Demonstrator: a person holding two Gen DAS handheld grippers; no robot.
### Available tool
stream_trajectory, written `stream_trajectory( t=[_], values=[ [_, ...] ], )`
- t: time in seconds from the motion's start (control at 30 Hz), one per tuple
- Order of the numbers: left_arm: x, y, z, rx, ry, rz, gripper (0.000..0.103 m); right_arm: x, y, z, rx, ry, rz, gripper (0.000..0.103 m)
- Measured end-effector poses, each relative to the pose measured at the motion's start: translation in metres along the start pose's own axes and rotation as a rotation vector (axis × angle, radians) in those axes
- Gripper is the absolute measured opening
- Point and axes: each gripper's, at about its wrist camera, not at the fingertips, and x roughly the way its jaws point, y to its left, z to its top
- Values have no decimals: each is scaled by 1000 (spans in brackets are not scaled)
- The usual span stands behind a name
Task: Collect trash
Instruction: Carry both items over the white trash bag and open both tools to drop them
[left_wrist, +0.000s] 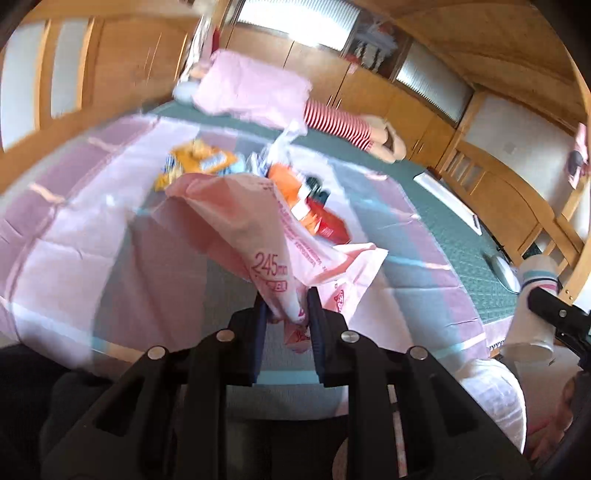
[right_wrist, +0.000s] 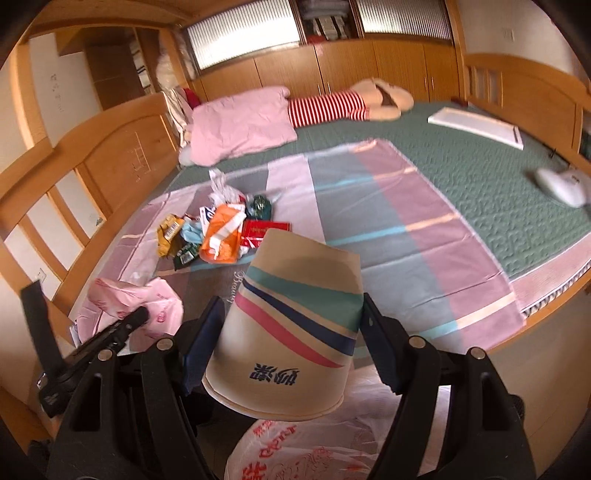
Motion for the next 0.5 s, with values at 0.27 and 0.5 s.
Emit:
stream_trajectory(
  t=[0.27,0.5],
  values=[
    [-64,-42,-8,101,-81,-54,22,-64,-20,-8,-51,-67,-77,73],
    [-57,-68,-19,134,-37,-127,22,-39,-59,-52,2,171,-115,78]
  ],
)
